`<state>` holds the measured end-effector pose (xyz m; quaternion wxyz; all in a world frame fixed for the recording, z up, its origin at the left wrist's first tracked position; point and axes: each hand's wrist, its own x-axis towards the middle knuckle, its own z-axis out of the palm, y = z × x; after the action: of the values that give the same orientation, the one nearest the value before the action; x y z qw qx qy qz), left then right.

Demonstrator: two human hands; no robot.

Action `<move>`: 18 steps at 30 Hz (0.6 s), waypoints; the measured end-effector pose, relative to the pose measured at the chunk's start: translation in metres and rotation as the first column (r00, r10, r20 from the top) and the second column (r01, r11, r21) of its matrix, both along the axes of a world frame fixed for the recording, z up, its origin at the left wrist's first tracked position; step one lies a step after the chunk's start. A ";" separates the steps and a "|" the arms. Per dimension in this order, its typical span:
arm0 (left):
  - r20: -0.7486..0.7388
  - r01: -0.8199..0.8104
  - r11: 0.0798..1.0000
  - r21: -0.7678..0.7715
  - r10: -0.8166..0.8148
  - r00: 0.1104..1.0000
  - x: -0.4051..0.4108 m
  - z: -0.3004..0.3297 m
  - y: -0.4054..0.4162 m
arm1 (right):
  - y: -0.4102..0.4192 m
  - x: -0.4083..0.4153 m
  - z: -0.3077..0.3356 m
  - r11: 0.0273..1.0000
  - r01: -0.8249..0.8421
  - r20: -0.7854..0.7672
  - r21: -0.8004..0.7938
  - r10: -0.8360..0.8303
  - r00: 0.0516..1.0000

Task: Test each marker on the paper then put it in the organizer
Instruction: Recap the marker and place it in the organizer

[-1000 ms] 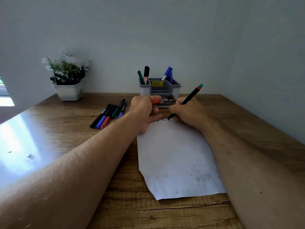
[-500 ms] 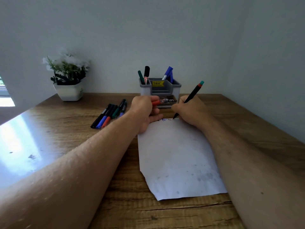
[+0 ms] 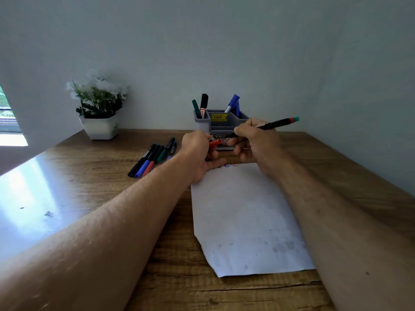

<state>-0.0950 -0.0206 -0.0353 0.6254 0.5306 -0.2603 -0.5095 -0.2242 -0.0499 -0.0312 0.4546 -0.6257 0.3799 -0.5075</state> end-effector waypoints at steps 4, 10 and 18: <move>0.004 -0.002 1.000 -0.007 0.002 1.000 -0.001 0.000 0.002 | -0.002 0.001 -0.002 1.000 0.000 -0.067 -0.021 -0.001 0.998; -0.002 0.020 1.000 -0.008 -0.020 1.000 -0.001 -0.001 0.002 | -0.007 0.003 -0.003 0.999 -0.031 -0.180 -0.018 0.027 0.983; 0.004 0.034 0.983 -0.182 -0.034 0.999 0.005 0.003 -0.001 | -0.006 0.002 0.003 0.989 -0.140 0.074 0.036 0.137 0.988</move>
<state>-0.0899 -0.0213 -0.0319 0.6621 0.4670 -0.3151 -0.4941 -0.2217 -0.0555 -0.0282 0.5148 -0.6226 0.3292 -0.4889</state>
